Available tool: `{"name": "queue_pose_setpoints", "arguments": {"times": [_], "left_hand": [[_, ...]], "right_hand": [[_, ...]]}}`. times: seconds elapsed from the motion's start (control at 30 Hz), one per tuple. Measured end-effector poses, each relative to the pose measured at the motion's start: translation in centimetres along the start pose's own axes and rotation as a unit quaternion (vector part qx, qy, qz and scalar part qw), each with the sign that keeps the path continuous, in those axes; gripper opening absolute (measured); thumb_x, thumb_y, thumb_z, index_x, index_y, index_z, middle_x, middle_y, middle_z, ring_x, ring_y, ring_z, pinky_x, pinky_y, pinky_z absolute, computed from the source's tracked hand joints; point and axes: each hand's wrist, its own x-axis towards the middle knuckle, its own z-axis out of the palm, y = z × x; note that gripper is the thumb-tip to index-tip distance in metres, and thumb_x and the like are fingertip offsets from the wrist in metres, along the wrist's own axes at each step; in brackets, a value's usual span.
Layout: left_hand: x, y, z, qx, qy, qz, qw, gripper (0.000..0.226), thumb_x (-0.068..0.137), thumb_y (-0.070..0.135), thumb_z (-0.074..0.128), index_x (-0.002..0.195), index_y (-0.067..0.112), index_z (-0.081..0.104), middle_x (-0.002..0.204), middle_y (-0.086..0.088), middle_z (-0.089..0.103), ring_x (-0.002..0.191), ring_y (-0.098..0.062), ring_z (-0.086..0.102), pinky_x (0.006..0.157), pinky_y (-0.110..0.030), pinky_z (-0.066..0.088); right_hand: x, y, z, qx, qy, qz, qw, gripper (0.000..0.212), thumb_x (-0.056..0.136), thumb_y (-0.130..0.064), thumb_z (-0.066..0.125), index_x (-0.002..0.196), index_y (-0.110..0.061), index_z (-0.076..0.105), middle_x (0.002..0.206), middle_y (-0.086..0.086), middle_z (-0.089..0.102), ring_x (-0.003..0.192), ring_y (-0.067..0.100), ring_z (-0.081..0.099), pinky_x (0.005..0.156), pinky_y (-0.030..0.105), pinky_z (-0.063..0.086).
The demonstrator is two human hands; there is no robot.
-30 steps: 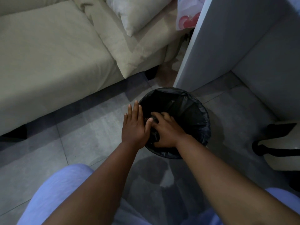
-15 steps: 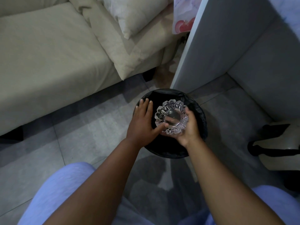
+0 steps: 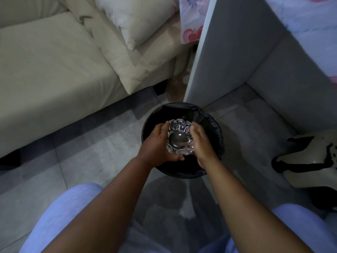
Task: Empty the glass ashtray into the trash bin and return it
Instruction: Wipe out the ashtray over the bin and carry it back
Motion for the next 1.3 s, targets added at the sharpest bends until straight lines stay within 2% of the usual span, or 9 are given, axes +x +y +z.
{"name": "queue_pose_setpoints", "arguments": {"times": [0.07, 0.13, 0.23, 0.4, 0.67, 0.9, 1.0, 1.2, 1.3], "left_hand": [[-0.1, -0.1, -0.2, 0.001, -0.001, -0.003, 1.000, 0.133, 0.049, 0.067, 0.080, 0.151, 0.016, 0.013, 0.153, -0.008, 0.026, 0.134, -0.026, 0.039, 0.101, -0.033, 0.042], [-0.1, -0.4, -0.3, -0.003, -0.001, -0.003, 1.000, 0.132, 0.048, 0.067, 0.080, 0.151, 0.017, 0.013, 0.152, -0.007, 0.028, 0.133, -0.026, 0.040, 0.099, -0.030, 0.041], [-0.1, -0.6, -0.4, 0.012, -0.013, -0.011, 1.000, 0.131, 0.049, 0.070, 0.078, 0.151, 0.018, 0.012, 0.154, -0.007, 0.026, 0.133, -0.027, 0.040, 0.097, -0.028, 0.037], [0.3, -0.6, -0.6, 0.021, -0.014, -0.012, 1.000, 0.135, 0.047, 0.068, 0.080, 0.151, 0.015, 0.013, 0.153, -0.009, 0.027, 0.133, -0.028, 0.039, 0.100, -0.031, 0.038], [0.8, 1.3, -3.2, 0.037, -0.036, 0.003, 0.999, 0.139, 0.048, 0.065, 0.082, 0.151, 0.008, 0.007, 0.157, -0.017, 0.015, 0.141, -0.033, 0.025, 0.108, -0.038, 0.033], [-2.0, 9.3, -13.0, 0.030, -0.098, -0.014, 0.995, 0.146, 0.044, 0.078, 0.072, 0.151, 0.010, 0.000, 0.159, -0.015, 0.007, 0.143, -0.032, 0.021, 0.111, -0.042, 0.034], [-3.0, 13.8, -18.4, 0.044, -0.109, -0.009, 0.993, 0.147, 0.041, 0.091, 0.055, 0.151, 0.012, -0.001, 0.159, -0.014, 0.008, 0.142, -0.033, 0.025, 0.109, -0.044, 0.039], [-4.8, 24.4, -28.7, 0.064, -0.105, 0.017, 0.992, 0.142, 0.043, 0.089, 0.060, 0.149, 0.023, -0.007, 0.159, -0.003, 0.005, 0.139, -0.029, 0.026, 0.103, -0.030, 0.027], [-4.8, 29.8, -32.3, 0.066, -0.099, 0.064, 0.991, 0.142, 0.044, 0.088, 0.061, 0.148, 0.029, -0.013, 0.156, 0.005, 0.004, 0.137, -0.028, 0.027, 0.099, -0.031, 0.030]], "right_hand": [[-0.3, -0.1, -1.0, -0.154, -0.065, -0.057, 0.984, 0.084, 0.078, -0.053, 0.066, 0.149, -0.026, 0.030, 0.149, -0.002, 0.040, 0.131, 0.008, 0.042, 0.102, 0.022, 0.037], [-0.4, -0.2, -2.1, -0.275, -0.126, -0.087, 0.949, 0.119, 0.063, -0.051, 0.080, 0.155, -0.023, 0.011, 0.156, -0.002, 0.023, 0.141, 0.008, 0.025, 0.111, 0.023, 0.025], [-0.4, -0.8, -3.1, -0.360, -0.195, -0.089, 0.908, 0.137, 0.059, -0.043, 0.088, 0.155, -0.024, -0.007, 0.164, -0.003, 0.004, 0.148, 0.012, 0.010, 0.114, 0.024, 0.017], [0.3, -1.1, -3.4, -0.439, -0.197, -0.118, 0.869, 0.139, 0.060, -0.033, 0.087, 0.151, -0.034, -0.017, 0.164, -0.006, -0.007, 0.148, 0.013, 0.006, 0.110, 0.024, 0.019], [-0.9, -3.0, -2.6, -0.406, -0.126, -0.120, 0.897, 0.142, 0.046, -0.066, 0.081, 0.153, -0.029, -0.005, 0.162, 0.000, 0.013, 0.147, 0.020, 0.019, 0.115, 0.032, 0.024], [-8.1, -13.3, -2.9, -0.402, -0.109, -0.088, 0.905, 0.140, 0.047, -0.075, 0.073, 0.153, -0.031, -0.006, 0.162, 0.002, 0.015, 0.148, 0.020, 0.019, 0.116, 0.041, 0.029], [-11.8, -19.5, -3.1, -0.393, -0.107, -0.084, 0.910, 0.139, 0.048, -0.072, 0.074, 0.154, -0.028, -0.003, 0.163, 0.004, 0.014, 0.148, 0.022, 0.020, 0.115, 0.047, 0.032], [-19.5, -32.7, -5.3, -0.359, -0.096, -0.089, 0.924, 0.140, 0.051, -0.067, 0.079, 0.155, -0.025, -0.004, 0.162, 0.002, 0.017, 0.145, 0.011, 0.022, 0.111, 0.027, 0.029], [-23.2, -38.6, -7.7, -0.382, -0.048, -0.152, 0.910, 0.136, 0.056, -0.081, 0.066, 0.155, -0.013, 0.001, 0.161, -0.001, 0.015, 0.144, -0.003, 0.002, 0.115, 0.013, 0.009]]}}
